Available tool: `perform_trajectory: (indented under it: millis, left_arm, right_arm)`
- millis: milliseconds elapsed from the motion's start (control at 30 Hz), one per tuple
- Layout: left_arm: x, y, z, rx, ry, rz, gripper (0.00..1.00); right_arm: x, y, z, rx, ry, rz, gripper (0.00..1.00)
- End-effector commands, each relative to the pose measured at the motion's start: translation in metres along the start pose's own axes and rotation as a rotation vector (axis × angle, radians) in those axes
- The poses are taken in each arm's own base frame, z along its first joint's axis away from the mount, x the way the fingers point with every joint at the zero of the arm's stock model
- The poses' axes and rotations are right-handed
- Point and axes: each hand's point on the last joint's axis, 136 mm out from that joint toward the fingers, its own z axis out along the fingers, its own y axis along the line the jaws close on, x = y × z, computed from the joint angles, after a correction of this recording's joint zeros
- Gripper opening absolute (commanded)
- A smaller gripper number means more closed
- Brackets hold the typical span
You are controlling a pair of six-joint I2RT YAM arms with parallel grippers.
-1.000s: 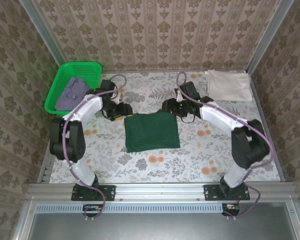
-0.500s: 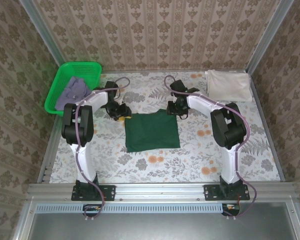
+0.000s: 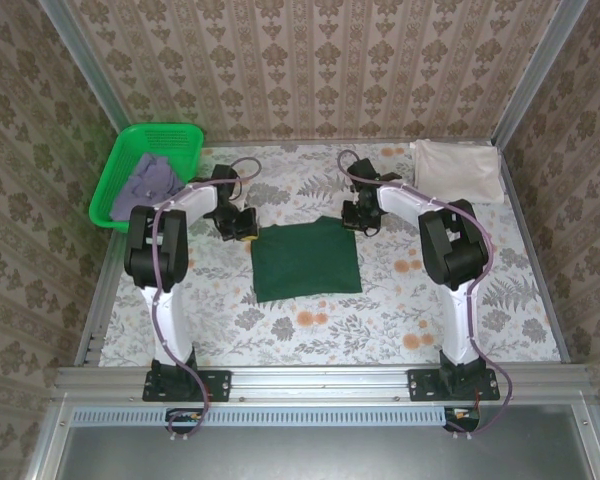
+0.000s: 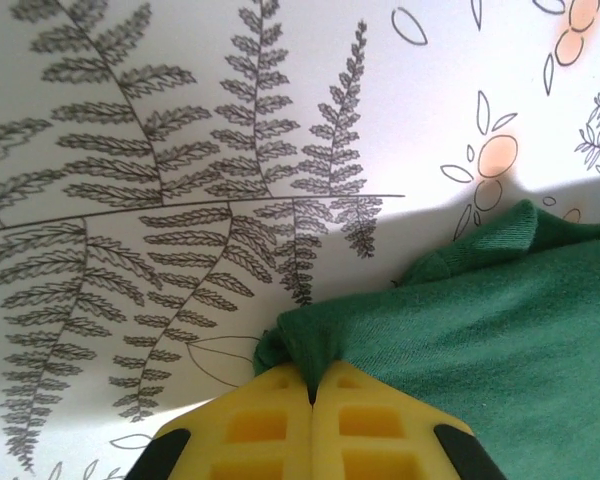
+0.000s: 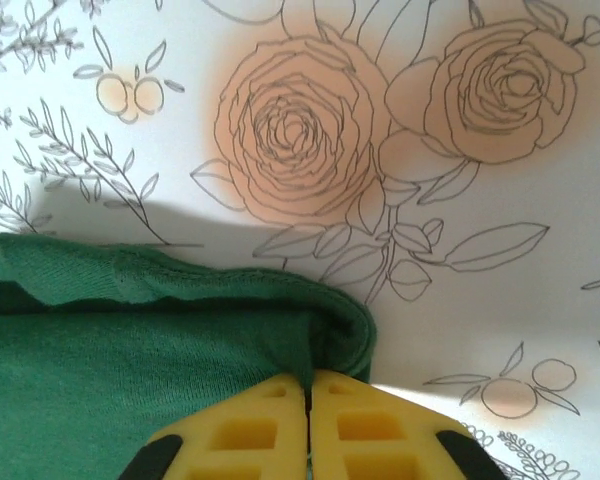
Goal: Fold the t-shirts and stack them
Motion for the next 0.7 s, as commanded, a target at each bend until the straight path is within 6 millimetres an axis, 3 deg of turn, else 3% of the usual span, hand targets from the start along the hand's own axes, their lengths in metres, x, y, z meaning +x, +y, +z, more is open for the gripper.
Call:
perform_trajectory:
  millis: [0,67,167,233,333,400,600,667]
  left_arm:
    - [-0.003,0.033,-0.003,-0.14,-0.032,-0.04,0.0]
    - [-0.006,0.029,-0.008,-0.144,-0.038,-0.03,0.05]
    - [-0.013,0.017,-0.025,-0.135,-0.072,-0.011,0.27]
    - [-0.015,0.01,-0.041,-0.138,-0.097,-0.002,0.47]
    - [-0.016,-0.001,-0.068,-0.143,-0.153,0.016,0.62]
    - [-0.012,-0.006,-0.081,-0.144,-0.184,0.021,0.71]
    - [0.019,-0.014,-0.099,-0.138,-0.241,0.02,0.8]
    - [0.031,-0.011,-0.101,-0.148,-0.252,0.015,0.92]
  right_arm:
    - [0.003,-0.027,0.005,0.076,0.043,0.077,0.15]
    - [0.0,-0.024,-0.004,0.064,0.03,0.088,0.21]
    - [-0.007,-0.022,-0.029,0.021,-0.012,0.12,0.41]
    - [-0.008,-0.028,-0.05,-0.031,-0.08,0.16,0.54]
    - [0.003,-0.035,-0.072,-0.09,-0.147,0.163,0.74]
    - [0.021,-0.029,-0.075,-0.139,-0.12,0.122,0.8]
    - [0.069,-0.011,-0.067,-0.196,-0.078,0.033,0.84]
    - [0.08,-0.008,-0.061,-0.169,-0.061,0.012,0.84]
